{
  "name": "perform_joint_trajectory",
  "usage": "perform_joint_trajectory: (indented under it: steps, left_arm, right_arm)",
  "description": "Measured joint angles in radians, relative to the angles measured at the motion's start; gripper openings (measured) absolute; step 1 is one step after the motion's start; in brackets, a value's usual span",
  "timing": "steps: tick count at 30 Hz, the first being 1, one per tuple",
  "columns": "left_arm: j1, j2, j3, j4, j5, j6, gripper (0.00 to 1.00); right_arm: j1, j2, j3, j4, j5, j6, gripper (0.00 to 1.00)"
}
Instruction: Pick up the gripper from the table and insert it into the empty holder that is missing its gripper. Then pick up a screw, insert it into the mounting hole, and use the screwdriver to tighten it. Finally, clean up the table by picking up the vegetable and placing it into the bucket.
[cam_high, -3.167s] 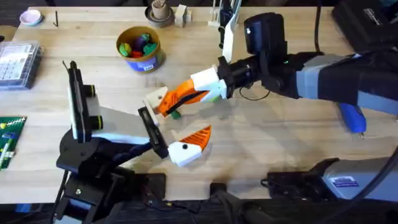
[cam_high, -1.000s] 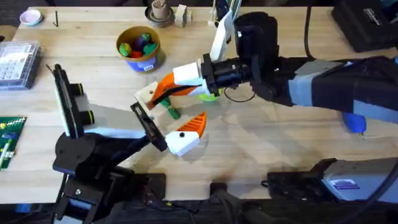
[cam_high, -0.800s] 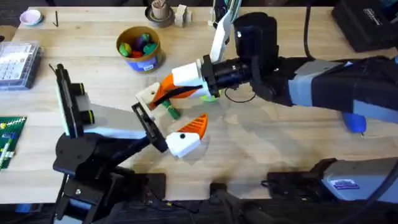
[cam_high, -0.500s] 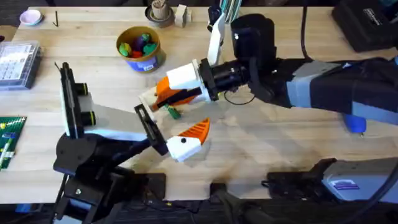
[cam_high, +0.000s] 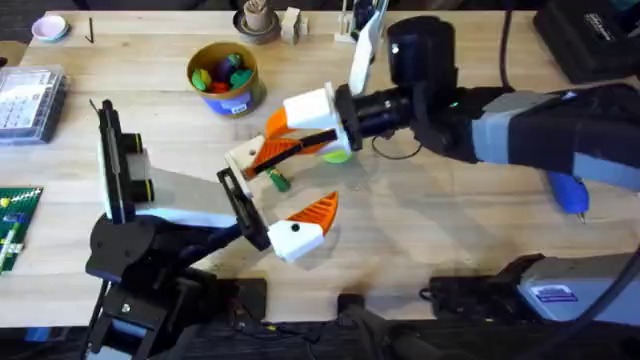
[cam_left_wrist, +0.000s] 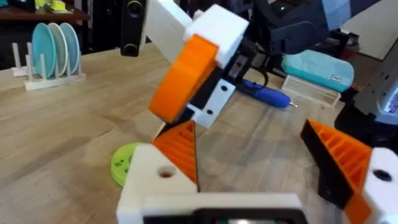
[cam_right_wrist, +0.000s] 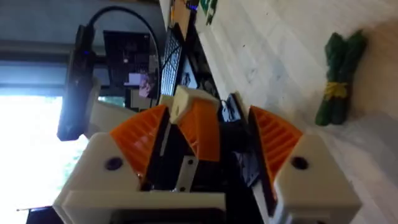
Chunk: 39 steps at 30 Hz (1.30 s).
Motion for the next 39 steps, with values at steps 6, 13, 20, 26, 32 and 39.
perform_joint_trajectory:
  steps: [6, 13, 20, 26, 32, 39]
  left_arm:
    - [0.0, 0.0, 0.0, 0.0, 0.023, 0.0, 0.993]
    - [0.0, 0.0, 0.0, 0.0, 0.104, 0.013, 0.993]
    - [0.0, 0.0, 0.0, 0.0, 0.188, 0.087, 0.993]
    - [0.0, 0.0, 0.0, 0.0, 0.198, 0.129, 0.993]
    - [0.0, 0.0, 0.0, 0.0, 0.199, 0.141, 0.993]
    - [0.0, 0.0, 0.0, 0.0, 0.202, 0.143, 0.993]
  right_arm:
    - [-0.13, 0.0, 0.0, -0.001, 0.005, -0.05, 0.81]
    - [-0.229, 0.0, 0.0, 0.001, -0.01, -0.217, 0.813]
    - [-0.289, -0.001, 0.0, 0.001, -0.019, -0.447, 0.813]
    - [-0.367, -0.063, 0.0, -0.025, -0.019, -0.601, 0.815]
    - [-0.428, -0.137, 0.0, -0.251, 0.019, -0.787, 0.812]
    - [-0.391, -0.254, 0.0, -0.551, 0.289, -1.075, 0.815]
